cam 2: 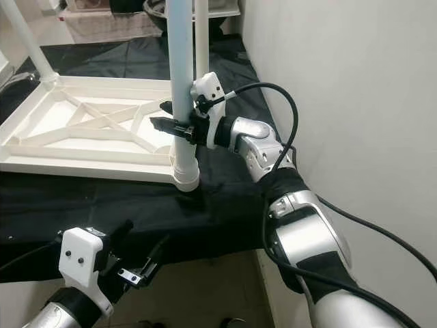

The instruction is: Building children table

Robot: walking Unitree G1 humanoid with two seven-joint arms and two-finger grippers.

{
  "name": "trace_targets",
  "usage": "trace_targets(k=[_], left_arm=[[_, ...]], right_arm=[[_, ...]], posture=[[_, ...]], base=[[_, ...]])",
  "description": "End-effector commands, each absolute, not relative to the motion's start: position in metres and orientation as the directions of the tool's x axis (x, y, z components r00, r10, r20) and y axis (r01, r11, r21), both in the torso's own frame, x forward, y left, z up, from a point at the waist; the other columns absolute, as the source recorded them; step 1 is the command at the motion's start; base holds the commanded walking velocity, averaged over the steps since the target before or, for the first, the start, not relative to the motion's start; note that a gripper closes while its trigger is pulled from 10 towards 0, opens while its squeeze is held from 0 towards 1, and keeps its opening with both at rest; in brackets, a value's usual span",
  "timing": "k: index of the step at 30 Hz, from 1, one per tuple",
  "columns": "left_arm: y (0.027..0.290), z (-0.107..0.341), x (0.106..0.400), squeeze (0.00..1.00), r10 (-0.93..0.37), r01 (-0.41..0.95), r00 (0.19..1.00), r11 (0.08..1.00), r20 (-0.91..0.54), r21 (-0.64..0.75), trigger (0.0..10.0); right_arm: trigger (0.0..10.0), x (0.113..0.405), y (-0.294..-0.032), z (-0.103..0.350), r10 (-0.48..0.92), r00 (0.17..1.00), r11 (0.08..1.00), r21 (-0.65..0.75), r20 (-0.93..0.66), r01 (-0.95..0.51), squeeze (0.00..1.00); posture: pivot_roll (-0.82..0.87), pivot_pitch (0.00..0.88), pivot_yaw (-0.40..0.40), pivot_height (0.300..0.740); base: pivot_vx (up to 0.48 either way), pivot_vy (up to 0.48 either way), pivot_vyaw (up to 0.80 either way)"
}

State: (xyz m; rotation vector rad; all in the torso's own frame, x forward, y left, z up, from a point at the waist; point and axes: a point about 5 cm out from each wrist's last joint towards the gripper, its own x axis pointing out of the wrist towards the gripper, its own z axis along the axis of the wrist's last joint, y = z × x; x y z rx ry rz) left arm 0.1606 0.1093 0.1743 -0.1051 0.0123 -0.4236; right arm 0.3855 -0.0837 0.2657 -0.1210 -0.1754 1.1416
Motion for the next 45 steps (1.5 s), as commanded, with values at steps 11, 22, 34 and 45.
trace_targets(k=[11,22,34,45], left_arm=[[0.109,0.170,0.160,0.00,-0.400,0.397,0.917,0.912,-0.007,-0.100,10.0],[0.115,0.170,0.164,0.00,-0.383,0.381,0.924,0.921,-0.003,-0.083,10.0],[0.116,0.170,0.168,0.00,-0.375,0.375,0.927,0.924,0.008,-0.080,10.0],[0.119,0.171,0.172,0.00,-0.361,0.361,0.932,0.930,0.018,-0.064,10.0]], right_arm=[[10.0,0.400,-0.088,0.221,0.664,0.747,0.747,-0.004,-0.008,-0.664,0.00],[10.0,0.385,-0.074,0.205,0.471,0.882,0.882,-0.060,0.033,-0.468,0.00],[10.0,0.380,-0.056,0.196,0.126,0.991,0.985,-0.117,-0.047,-0.131,0.00],[10.0,0.371,-0.055,0.186,-0.348,0.928,0.934,0.039,-0.135,0.356,0.00]], posture=[[0.10,0.206,0.007,0.740],[0.10,0.197,0.014,0.740],[0.09,0.189,0.013,0.740],[0.09,0.189,0.000,0.740]], base=[[0.000,0.000,0.00],[0.000,0.000,0.00],[0.000,0.000,0.00],[0.000,0.000,0.00]])
